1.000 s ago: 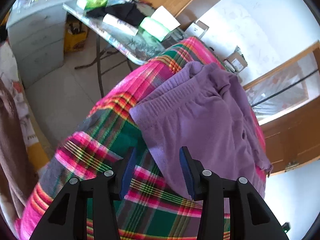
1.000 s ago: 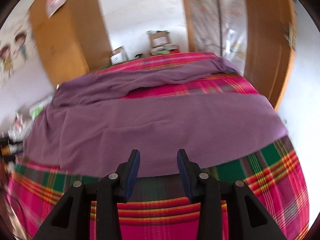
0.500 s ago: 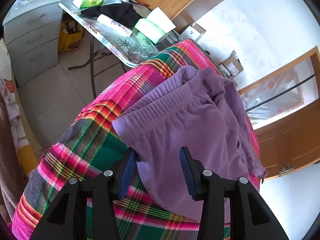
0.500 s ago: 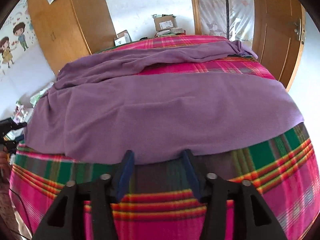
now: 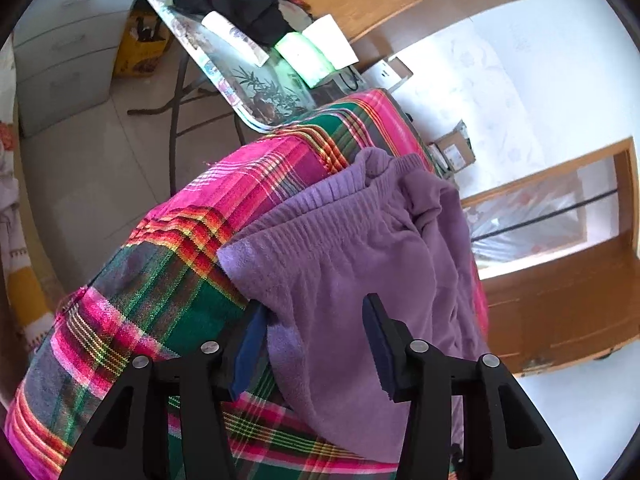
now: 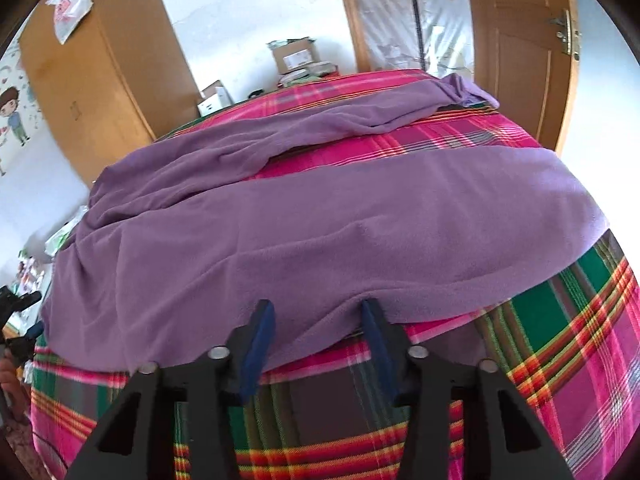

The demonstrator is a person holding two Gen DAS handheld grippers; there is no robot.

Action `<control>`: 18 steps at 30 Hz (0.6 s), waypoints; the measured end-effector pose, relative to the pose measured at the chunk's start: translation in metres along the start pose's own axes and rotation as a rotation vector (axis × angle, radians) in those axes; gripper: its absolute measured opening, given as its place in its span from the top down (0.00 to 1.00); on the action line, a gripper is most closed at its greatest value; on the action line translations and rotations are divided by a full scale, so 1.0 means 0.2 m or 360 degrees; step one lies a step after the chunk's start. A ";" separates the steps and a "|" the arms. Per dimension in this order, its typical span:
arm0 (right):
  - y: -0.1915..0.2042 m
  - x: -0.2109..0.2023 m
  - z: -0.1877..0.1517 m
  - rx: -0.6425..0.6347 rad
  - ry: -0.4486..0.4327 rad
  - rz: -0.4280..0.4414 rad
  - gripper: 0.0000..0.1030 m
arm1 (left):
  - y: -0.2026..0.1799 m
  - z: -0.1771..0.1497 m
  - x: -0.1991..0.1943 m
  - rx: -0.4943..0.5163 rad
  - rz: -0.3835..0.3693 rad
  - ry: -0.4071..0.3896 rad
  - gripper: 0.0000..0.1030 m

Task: Fold clothes
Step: 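Lower the left gripper onto the pants waistband and close on it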

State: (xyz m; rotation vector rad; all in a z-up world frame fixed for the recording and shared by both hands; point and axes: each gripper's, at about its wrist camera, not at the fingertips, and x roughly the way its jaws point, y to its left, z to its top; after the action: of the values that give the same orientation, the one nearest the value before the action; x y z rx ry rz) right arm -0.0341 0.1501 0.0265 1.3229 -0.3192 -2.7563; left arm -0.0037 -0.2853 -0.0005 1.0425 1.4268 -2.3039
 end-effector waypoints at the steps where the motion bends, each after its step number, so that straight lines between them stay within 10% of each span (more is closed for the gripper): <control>1: 0.00 0.00 0.00 0.0008 -0.0005 -0.0015 0.66 | 0.00 0.00 0.00 -0.0006 0.0010 -0.0005 0.60; 5: -0.01 0.02 0.00 0.0028 -0.0015 -0.0041 0.84 | 0.02 0.00 0.01 -0.0074 0.0022 0.0015 0.88; 18: -0.13 -0.07 0.01 0.0201 -0.0135 0.0193 0.93 | 0.02 -0.03 -0.14 -0.0111 -0.0036 -0.0117 0.96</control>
State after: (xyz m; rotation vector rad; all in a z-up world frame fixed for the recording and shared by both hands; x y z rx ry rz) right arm -0.0267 0.1779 0.0335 1.1713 -0.5678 -2.7349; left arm 0.0213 -0.2871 0.0139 0.9168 1.4862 -2.2657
